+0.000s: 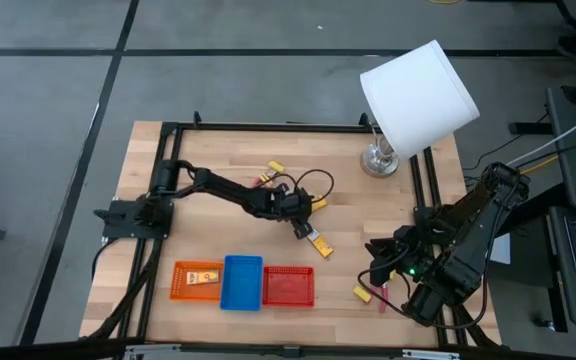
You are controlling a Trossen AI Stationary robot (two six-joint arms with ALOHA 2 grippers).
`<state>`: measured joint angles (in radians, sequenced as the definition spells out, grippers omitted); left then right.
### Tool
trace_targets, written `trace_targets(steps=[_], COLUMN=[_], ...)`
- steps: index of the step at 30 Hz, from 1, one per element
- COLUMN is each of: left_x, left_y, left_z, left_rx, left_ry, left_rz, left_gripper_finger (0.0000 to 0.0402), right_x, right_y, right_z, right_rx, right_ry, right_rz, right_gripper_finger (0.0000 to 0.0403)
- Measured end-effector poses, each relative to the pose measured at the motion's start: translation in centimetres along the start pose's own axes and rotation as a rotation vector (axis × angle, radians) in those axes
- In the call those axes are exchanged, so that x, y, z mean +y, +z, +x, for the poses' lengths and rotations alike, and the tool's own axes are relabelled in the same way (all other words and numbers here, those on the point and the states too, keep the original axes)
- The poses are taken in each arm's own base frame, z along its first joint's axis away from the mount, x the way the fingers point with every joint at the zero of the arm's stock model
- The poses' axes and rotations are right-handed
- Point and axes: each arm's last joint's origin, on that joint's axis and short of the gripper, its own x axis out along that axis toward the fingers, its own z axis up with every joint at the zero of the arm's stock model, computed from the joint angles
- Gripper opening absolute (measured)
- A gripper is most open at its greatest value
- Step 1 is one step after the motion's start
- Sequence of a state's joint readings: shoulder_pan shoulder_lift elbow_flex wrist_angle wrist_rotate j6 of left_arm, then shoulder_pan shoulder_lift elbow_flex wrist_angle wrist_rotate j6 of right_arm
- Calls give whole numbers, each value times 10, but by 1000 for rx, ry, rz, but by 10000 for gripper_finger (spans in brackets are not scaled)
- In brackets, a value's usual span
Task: Pick & Place School Supplies
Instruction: Put the top crayon box into the orange bin
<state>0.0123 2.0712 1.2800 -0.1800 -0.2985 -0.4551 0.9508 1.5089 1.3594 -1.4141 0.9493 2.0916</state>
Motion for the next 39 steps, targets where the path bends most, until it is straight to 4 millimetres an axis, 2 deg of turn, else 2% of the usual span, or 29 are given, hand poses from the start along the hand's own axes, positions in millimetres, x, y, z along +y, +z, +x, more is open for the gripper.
trace_targets(steps=[5,9,14,18,22,26,30,34,39], left_x=[14,25,26,31,37,42,43,37,28], left_y=[11,21,10,-25,-62,-107,-144,-171,-198], left_z=[-22,-59,-113,-156,-201,-236,-259,-280,-296], left_rx=[34,86,193,276,253,278,283,275,301], left_ry=[19,-19,-106,-89,-115,-124,-160,-244,-297], left_rz=[55,118,192,135,-31,-178,-245,-178,-93], left_gripper_finger=[161,153,151,154,151,149,151,149,150], right_x=[0,0,0,1,1,1,1,1,2], right_y=[0,1,4,6,7,7,7,7,8], right_z=[0,0,1,4,4,4,4,5,7], right_rx=[-2,-16,-73,-104,-116,-116,-109,-107,-109], right_ry=[-1,3,23,28,33,32,29,29,21], right_rz=[7,3,2,3,6,6,7,17,28], right_gripper_finger=[98,98,98,98,98,98,98,98,98])
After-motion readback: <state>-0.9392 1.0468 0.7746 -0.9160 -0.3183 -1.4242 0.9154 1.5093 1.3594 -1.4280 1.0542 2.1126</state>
